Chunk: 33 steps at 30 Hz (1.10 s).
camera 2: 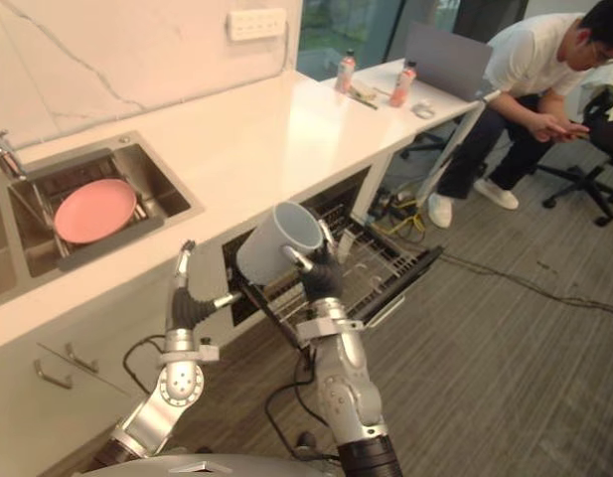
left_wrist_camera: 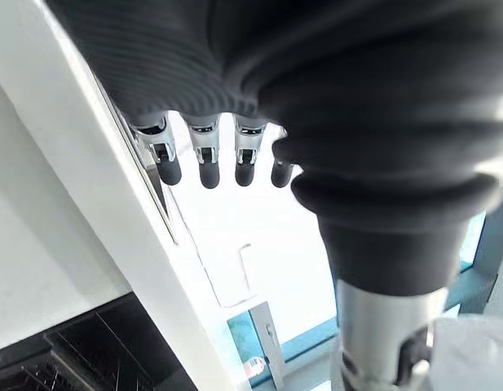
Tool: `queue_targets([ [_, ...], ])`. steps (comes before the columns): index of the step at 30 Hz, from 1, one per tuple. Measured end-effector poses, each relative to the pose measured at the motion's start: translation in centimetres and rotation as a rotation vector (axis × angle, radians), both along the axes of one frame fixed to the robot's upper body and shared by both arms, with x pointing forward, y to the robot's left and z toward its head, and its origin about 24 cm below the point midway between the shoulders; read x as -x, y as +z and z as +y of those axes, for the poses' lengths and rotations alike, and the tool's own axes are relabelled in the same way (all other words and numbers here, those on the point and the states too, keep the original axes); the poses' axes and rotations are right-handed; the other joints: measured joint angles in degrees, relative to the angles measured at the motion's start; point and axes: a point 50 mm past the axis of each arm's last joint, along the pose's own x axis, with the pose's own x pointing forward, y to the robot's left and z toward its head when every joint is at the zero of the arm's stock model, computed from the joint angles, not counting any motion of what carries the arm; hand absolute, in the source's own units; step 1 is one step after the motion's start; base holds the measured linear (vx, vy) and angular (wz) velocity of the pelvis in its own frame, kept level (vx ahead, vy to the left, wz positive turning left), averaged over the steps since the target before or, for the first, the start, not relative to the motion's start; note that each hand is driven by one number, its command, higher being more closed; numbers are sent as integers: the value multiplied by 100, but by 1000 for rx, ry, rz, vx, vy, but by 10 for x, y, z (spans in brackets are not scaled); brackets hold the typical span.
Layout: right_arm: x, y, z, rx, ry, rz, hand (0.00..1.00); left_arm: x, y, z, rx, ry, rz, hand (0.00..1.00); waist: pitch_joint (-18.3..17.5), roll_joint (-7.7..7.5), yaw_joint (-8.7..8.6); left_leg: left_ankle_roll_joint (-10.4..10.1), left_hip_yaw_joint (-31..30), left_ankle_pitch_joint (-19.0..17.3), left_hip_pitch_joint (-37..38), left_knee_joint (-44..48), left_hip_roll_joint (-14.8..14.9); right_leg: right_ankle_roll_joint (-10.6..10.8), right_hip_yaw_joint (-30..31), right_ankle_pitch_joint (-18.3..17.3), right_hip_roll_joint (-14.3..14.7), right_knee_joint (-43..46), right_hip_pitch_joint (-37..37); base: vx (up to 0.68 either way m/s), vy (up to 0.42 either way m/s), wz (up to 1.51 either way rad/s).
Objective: Walk over to the sink, pick up the cup, carry it to the dishwasher, place the cup inside the dishwasher, then close the dishwasher door
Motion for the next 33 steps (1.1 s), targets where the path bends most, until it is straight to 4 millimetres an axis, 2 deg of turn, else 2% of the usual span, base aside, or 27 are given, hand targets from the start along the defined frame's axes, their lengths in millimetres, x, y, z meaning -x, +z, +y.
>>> queue_targets([
  [6, -1, 0, -17, -14, -102, 18, 100, 1, -5, 9, 74, 65, 45, 0, -4, -2, 0, -4, -5, 13, 2, -2, -7, 27, -16, 33, 4, -52, 25, 0, 0, 0],
  [10, -1, 0, -38, 40, -209, 29, 100, 6, -15, 10, 195, -45, 146, 0, -4, -2, 12, -4, -22, 14, 3, -3, -14, 39, -36, 52, 0, -76, 50, -17, -4, 1],
  [12, -1, -1, -48, 72, -253, 39, 100, 11, -30, 9, 267, -103, 242, 0, -2, -1, 26, 0, -42, 16, -14, -1, -19, 15, -59, 35, -6, -75, 48, -43, -9, 7],
  [14, -5, -7, -66, 143, -314, 72, 100, 23, -62, 11, 289, -149, 433, 0, 6, -5, -3, 19, -180, 41, -164, 7, -37, 10, -203, 31, -32, -70, 4, -62, -11, 28],
  [15, -7, -9, -71, 167, -328, 87, 100, 26, -69, 12, 284, -156, 478, 0, 11, -4, 5, 24, -208, 53, -221, 11, -43, 7, -237, 34, -40, -65, -39, -89, -6, 37],
  [17, -23, -8, -92, 252, -394, 128, 100, 45, -94, 17, 265, -202, 634, 0, 189, 31, 38, 5, -348, 117, -463, 20, -66, -24, -373, 56, -57, -21, -204, -93, -5, 32],
  [18, -29, -5, -97, 269, -408, 126, 100, 49, -97, 20, 259, -214, 658, 0, 290, 40, 54, 3, -366, 136, -499, 24, -65, -34, -391, 64, -58, -12, -228, -108, -15, 26],
  [20, -54, 10, -112, 353, -460, 134, 100, 58, -109, 29, 246, -253, 735, 0, 659, 136, 96, 13, -499, 248, -678, 29, -73, -72, -504, 91, -75, 20, -340, -126, -16, 28],
  [21, -61, 14, -116, 375, -469, 140, 100, 59, -112, 31, 256, -257, 752, 0, 733, 168, 137, 10, -508, 272, -729, 30, -69, -89, -510, 107, -73, 29, -393, -101, -14, 25],
  [23, -86, 33, -134, 447, -491, 161, 100, 63, -124, 40, 323, -253, 824, 0, 1056, 337, 213, 17, -665, 332, -949, 133, -56, -106, -664, 156, -54, 31, -475, -85, -22, 29],
  [25, -101, 51, -146, 479, -515, 164, 100, 61, -127, 44, 370, -245, 838, 0, 1321, 454, 276, 53, -783, 425, -1076, 191, -56, -82, -774, 230, -42, 38, -523, -54, -12, 30],
  [30, -126, 84, -158, 600, -540, 191, 100, 46, -124, 55, 421, -227, 805, 0, 1886, 689, 406, 59, -1014, 592, -1301, 166, -91, -116, -1001, 266, -33, 77, -632, -68, -2, 26],
  [33, -135, 88, -168, 704, -522, 270, 100, 44, -128, 58, 444, -221, 819, 0, 1950, 840, 530, 94, -1118, 827, -1502, -142, -189, -126, -1110, 293, -74, 117, -915, -74, 34, 26],
])
